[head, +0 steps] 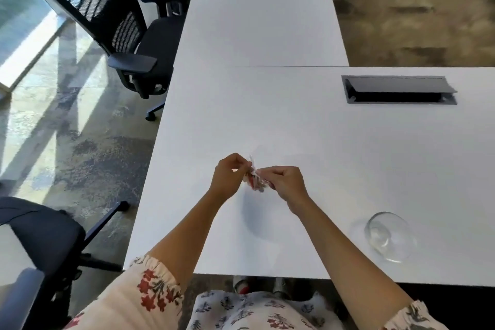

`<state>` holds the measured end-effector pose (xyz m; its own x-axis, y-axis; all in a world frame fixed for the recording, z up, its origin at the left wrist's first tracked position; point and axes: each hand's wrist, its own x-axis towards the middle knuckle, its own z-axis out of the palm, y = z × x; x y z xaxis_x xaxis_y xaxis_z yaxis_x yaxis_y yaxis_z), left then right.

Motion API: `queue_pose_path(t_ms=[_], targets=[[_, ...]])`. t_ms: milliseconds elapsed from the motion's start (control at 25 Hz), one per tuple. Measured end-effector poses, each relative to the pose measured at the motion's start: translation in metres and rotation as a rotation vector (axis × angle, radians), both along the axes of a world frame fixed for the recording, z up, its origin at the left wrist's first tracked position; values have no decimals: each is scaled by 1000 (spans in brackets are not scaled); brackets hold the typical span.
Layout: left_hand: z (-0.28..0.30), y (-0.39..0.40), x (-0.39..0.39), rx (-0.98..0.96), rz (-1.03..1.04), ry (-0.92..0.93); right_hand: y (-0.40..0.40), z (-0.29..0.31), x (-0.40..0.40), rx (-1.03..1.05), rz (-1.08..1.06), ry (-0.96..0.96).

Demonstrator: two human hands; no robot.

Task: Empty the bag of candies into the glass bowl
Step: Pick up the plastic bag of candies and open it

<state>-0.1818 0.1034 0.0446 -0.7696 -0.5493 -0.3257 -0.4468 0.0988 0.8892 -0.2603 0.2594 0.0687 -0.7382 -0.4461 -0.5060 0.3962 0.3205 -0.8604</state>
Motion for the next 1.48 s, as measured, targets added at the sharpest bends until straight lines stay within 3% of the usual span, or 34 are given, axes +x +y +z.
queue_pose_path(t_ms=[120, 240, 360, 640, 920, 1480], targets=[[-4, 19, -3, -20, 132, -22, 8, 8, 0, 33, -12, 62], [4, 39, -7, 245, 238, -48, 14, 12, -2, 76, -35, 134], [15, 51, -11, 547, 197, 30, 20, 13, -3, 92, -51, 203], [25, 54, -16, 715, 146, 110, 27, 11, -2, 113, -83, 214], [22, 55, -11, 718, 108, 122, 37, 13, -5, 71, -125, 78], [23, 57, -11, 729, 44, 21, 46, 17, -1, 162, -26, 151]])
